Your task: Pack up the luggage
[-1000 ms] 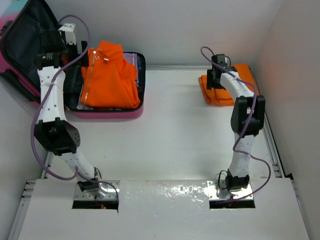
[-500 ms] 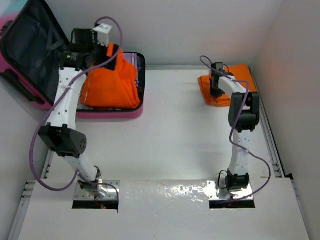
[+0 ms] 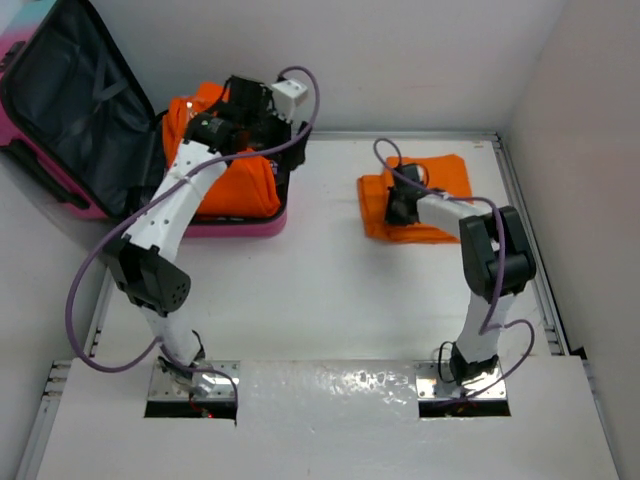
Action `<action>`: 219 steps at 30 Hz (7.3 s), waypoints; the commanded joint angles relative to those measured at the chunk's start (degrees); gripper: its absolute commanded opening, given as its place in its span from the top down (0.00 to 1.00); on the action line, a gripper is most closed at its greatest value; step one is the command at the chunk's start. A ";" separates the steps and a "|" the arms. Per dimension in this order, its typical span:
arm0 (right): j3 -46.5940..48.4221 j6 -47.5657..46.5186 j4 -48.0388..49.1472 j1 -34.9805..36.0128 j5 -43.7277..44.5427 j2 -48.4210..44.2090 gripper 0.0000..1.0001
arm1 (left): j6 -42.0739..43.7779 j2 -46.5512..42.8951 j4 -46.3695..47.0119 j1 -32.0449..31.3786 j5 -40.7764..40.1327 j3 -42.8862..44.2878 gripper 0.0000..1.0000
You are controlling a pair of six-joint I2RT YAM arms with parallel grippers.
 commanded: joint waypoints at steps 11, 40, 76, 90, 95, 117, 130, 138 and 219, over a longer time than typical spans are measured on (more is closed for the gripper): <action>-8.96 22.21 -2.10 17.96 -0.41 -18.22 0.22 | -11.15 8.85 5.02 -7.15 8.49 -9.90 0.06; -1.83 -7.24 -8.81 -18.87 -22.54 -1.35 0.10 | -34.88 24.84 21.71 -9.52 15.06 -22.91 0.00; -26.10 3.21 9.13 -12.19 -34.67 -12.43 0.47 | -44.30 38.21 40.27 -13.30 31.77 -16.23 0.61; -21.19 2.78 5.00 -9.20 -33.27 -17.08 1.00 | -37.45 29.25 35.61 -12.61 30.28 -16.67 1.00; -16.53 4.79 4.47 -7.45 -33.17 -22.09 1.00 | -27.08 23.37 25.09 -11.46 25.63 -11.06 1.00; 67.67 36.35 24.77 22.08 -16.36 27.98 1.00 | -4.57 0.67 3.44 25.97 8.75 5.39 1.00; 64.27 33.11 23.55 21.39 -7.07 34.86 0.01 | -5.62 12.19 10.82 38.82 4.97 -1.64 1.00; 55.56 23.17 19.41 18.93 -11.38 21.95 0.01 | -7.20 11.67 11.35 38.82 2.25 -1.82 0.84; 9.94 17.19 16.60 21.65 -17.18 -1.70 0.33 | 10.82 -19.80 10.84 32.41 -3.22 -8.23 1.00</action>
